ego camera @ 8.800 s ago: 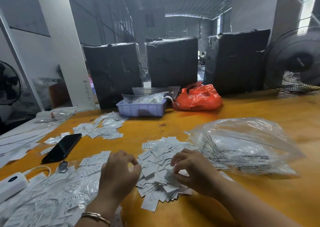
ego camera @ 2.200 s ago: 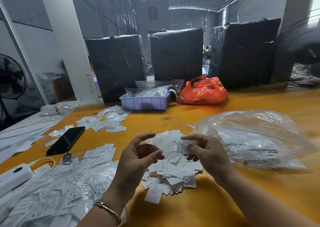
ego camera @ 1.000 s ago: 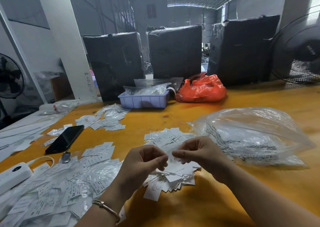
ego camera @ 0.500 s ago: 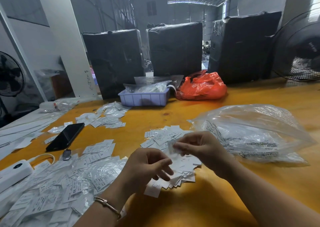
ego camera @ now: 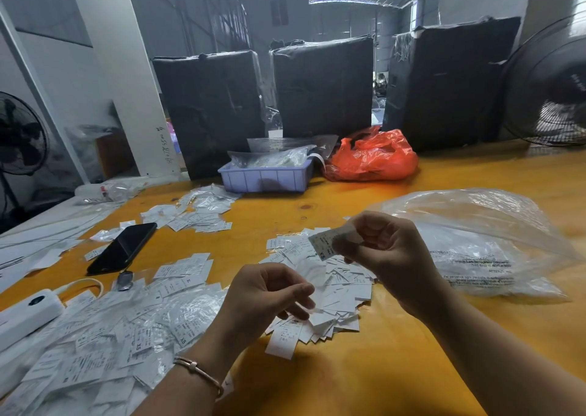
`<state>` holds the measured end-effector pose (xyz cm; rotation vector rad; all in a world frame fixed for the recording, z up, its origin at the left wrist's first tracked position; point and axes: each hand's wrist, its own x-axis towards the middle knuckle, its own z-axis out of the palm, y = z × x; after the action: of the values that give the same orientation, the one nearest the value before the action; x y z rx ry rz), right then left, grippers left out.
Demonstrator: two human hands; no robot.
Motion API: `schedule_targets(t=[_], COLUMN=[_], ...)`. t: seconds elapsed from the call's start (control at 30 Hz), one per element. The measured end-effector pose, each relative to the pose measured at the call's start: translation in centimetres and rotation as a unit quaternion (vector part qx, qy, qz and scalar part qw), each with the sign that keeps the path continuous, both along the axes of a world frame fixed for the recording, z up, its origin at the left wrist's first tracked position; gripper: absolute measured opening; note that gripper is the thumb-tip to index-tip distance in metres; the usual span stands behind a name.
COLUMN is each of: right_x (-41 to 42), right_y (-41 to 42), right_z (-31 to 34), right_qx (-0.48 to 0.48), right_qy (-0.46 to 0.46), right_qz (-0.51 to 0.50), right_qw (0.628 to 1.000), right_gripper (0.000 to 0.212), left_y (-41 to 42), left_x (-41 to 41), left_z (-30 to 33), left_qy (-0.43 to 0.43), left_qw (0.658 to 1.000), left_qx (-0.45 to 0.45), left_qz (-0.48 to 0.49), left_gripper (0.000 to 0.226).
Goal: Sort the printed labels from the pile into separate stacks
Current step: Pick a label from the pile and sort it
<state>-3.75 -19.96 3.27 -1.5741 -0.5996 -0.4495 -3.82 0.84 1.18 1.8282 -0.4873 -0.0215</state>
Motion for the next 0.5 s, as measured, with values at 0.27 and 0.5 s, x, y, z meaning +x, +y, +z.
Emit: schedule_targets(t=[0.27, 0.5], right_x=[-0.16, 0.04], right_y=[0.49, 0.55], right_z=[-0.04, -0.35], right_qx=[-0.077, -0.102], right_qy=[-0.046, -0.034], right_qz=[-0.041, -0.033], right_qw=[0.995, 0.994], right_gripper=[0.006, 0.011], left_y=[-0.07, -0.09], left_x=[0.02, 0.0], left_z=[-0.16, -0.2], left_qy=[-0.013, -0.015], left_qw=[1.0, 1.0], left_qx=[0.007, 0.019], left_qz=[-0.01, -0.016], left_gripper=[0.021, 0.024])
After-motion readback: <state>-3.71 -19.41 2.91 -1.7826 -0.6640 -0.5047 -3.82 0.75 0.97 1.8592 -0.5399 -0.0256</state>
